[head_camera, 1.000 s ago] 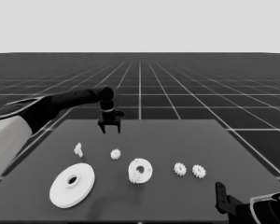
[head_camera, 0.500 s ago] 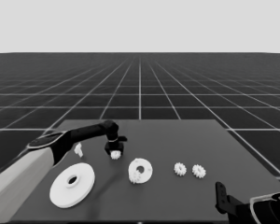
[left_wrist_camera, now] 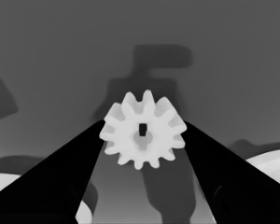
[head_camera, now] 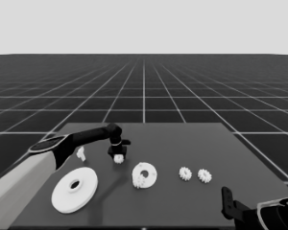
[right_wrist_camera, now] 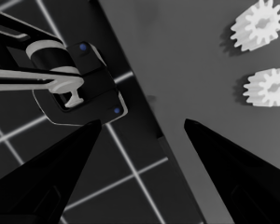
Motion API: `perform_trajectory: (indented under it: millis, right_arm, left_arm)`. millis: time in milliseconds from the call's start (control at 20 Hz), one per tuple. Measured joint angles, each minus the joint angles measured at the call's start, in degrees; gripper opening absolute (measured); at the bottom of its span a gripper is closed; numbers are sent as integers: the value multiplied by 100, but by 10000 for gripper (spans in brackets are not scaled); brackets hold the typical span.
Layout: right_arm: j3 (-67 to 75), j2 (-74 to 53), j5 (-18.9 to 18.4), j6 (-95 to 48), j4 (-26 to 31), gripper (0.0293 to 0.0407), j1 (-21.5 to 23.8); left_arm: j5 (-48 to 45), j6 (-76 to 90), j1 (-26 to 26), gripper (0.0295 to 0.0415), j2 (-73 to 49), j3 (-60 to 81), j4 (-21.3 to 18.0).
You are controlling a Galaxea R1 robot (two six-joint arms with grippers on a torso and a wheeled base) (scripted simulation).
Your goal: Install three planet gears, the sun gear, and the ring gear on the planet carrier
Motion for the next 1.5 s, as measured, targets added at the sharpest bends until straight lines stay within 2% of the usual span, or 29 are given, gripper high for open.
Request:
perform_trajectory:
  millis: [50, 100, 150, 200, 300, 550, 600, 700, 1050, 1100, 1150, 1200, 1300, 1500]
  right_arm:
    - [0, 0, 0, 0, 0, 385, 0]
    - [0, 0, 0, 0, 0, 385, 0]
    - [0, 0, 0, 0, 0, 385, 0]
    - [0, 0, 0, 0, 0, 385, 0]
    - [0, 0, 0, 0, 0, 385, 0]
    - [0, 0, 0, 0, 0, 385, 0]
    - [0, 0, 0, 0, 0, 385, 0]
    - [0, 0, 0, 0, 0, 385, 0]
    - [0, 0, 0, 0, 0, 385, 0]
    - [0, 0, 0, 0, 0, 385, 0]
    - [0, 0, 0, 0, 0, 385, 0]
    - [0, 0, 0, 0, 0, 385, 0]
    - [0, 0, 0, 0, 0, 385, 0]
    - [0, 0, 0, 0, 0, 385, 0]
  left_arm:
    - [-1, 0, 0, 312, 1, 0, 1]
    - [690, -670, -495, 312, -547, 1346, -388]
    - [994, -823, -1132, 312, -676, 1658, -807]
    - [1145, -805, -1511, 312, -660, 1629, -1081]
    - [1285, -718, -1833, 312, -589, 1465, -1334]
    - [1358, -645, -1962, 312, -534, 1330, -1451]
    - [1346, -1482, -1970, 312, -213, 1719, -1466]
    - [1329, -2095, -1978, 312, 483, 1772, -1489]
    - [1325, -2300, -1989, 312, 867, 1587, -1499]
    - [1049, -2321, -1342, 312, 854, 1621, -738]
    - [875, -2219, -750, 312, 911, 1433, -285]
    - [745, -2076, -428, 312, 991, 1180, -40]
    - [593, -1892, -165, 312, 1101, 844, 162]
    - [511, -1795, -67, 312, 1163, 663, 247]
